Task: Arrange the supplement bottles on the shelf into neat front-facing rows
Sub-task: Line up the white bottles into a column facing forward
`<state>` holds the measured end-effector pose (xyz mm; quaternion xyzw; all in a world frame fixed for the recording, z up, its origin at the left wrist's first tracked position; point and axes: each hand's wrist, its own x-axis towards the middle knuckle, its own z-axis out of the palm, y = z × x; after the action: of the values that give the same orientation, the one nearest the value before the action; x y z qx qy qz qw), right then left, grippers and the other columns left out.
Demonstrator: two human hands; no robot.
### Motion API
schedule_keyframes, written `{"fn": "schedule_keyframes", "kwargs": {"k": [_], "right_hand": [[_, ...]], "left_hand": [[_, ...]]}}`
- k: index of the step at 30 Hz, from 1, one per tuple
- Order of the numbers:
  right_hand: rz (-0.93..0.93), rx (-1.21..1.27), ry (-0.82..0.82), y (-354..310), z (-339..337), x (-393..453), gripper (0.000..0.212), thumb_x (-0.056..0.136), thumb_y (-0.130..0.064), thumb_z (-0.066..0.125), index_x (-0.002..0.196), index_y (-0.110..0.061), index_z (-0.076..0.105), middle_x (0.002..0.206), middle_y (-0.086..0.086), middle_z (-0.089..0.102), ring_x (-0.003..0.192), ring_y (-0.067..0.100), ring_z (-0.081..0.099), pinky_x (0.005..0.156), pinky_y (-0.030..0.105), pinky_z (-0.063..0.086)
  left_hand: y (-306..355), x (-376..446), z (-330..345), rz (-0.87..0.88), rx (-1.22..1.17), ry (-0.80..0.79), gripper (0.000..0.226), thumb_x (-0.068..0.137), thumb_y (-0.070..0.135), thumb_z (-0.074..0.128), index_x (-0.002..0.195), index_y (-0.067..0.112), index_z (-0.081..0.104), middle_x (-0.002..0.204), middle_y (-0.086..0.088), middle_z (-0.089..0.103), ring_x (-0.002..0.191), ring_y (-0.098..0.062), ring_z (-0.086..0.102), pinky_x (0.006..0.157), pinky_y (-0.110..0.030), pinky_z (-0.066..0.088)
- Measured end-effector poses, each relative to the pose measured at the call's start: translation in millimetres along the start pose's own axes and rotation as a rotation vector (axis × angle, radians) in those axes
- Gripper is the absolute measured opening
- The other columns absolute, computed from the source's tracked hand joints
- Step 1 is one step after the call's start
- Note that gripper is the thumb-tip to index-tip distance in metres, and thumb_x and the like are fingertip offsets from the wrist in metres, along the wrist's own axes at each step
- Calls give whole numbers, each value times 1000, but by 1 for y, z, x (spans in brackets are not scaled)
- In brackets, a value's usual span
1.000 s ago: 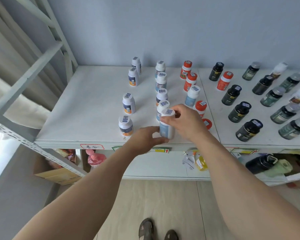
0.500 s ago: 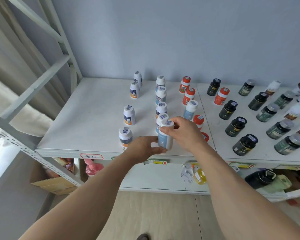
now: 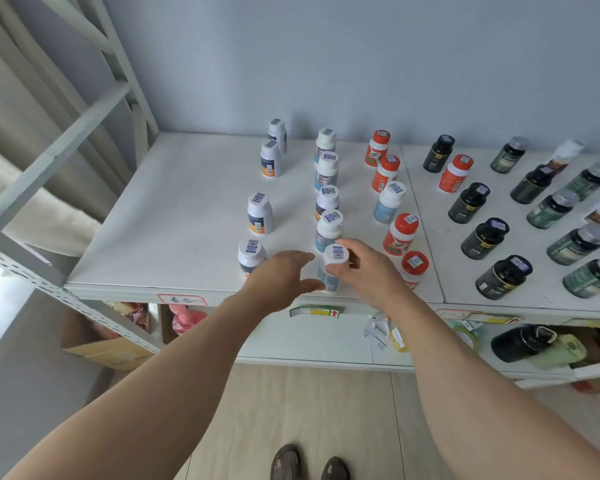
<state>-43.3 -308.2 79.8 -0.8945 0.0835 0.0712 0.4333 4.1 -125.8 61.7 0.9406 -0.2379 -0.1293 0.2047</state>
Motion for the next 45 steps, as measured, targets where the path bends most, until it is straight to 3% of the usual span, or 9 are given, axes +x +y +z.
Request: {"fn": "schedule_keyframes", "kwargs": {"k": [5,9,13,19,25,29,33,38,45], "right_hand": [[-6,89,40,-7,-10,-1,47,84,-46,68,126,-31,53,124,-17,60,117,7,55,100,34,45],[-17,51,166,-24,-30,14,50,90,-45,61,134,-25,49,138,-6,53,127,12,49,98,28,39],[16,-30,69,-34,-37,45,54,90,-41,62,138,-24,45,144,-3,48,130,15,46,99,31,37],[4,-100,-62,-30,-30,72,42,85,-35,70,123,-27,54,115,-7,63,105,16,60,81,28,42],[-14,-73,-49,-28,-40,87,43,83,-40,71,121,-27,55,115,-8,65,100,14,60,81,27,46],[-33,-84,-19,-37,-53,90,45,83,-42,70,123,-27,57,115,-10,64,100,12,60,84,27,48],[-63,-46,10,-44,-62,95,44,82,-44,69,121,-26,61,112,-9,67,98,12,61,78,24,44],[-70,-18,52,-57,-69,99,40,80,-45,71,114,-25,64,104,-10,68,94,10,62,74,23,43],[-46,-23,67,-65,-69,101,44,80,-48,70,115,-23,63,107,-8,67,93,11,62,74,25,45]], "left_hand": [[0,0,-7,-18,-93,25,65,86,53,61,141,21,46,144,3,48,132,-14,43,107,-27,35],[2,5,-15,-48,-214,82,59,87,51,61,138,22,49,141,7,51,128,-12,46,101,-21,33],[7,17,-21,-71,-240,116,54,91,46,58,137,20,49,138,5,53,126,-12,49,96,-17,32],[11,41,-30,-130,-206,142,52,93,39,58,140,20,46,140,4,52,128,-14,47,101,-21,33],[17,60,-28,-183,-214,72,59,89,39,64,141,20,44,143,4,49,128,-16,47,102,-25,36],[22,65,-25,-212,-281,42,57,83,40,70,135,25,52,133,6,56,119,-15,53,91,-23,41],[26,71,-35,-203,-354,58,38,84,38,70,119,26,62,107,9,62,96,-10,56,74,-20,37],[21,78,-48,-168,-435,-4,36,83,39,71,117,27,65,112,11,66,105,-7,58,87,-20,41],[15,86,-61,-129,-411,-96,41,84,40,71,122,25,62,118,7,65,104,-7,58,92,-21,43]]}}
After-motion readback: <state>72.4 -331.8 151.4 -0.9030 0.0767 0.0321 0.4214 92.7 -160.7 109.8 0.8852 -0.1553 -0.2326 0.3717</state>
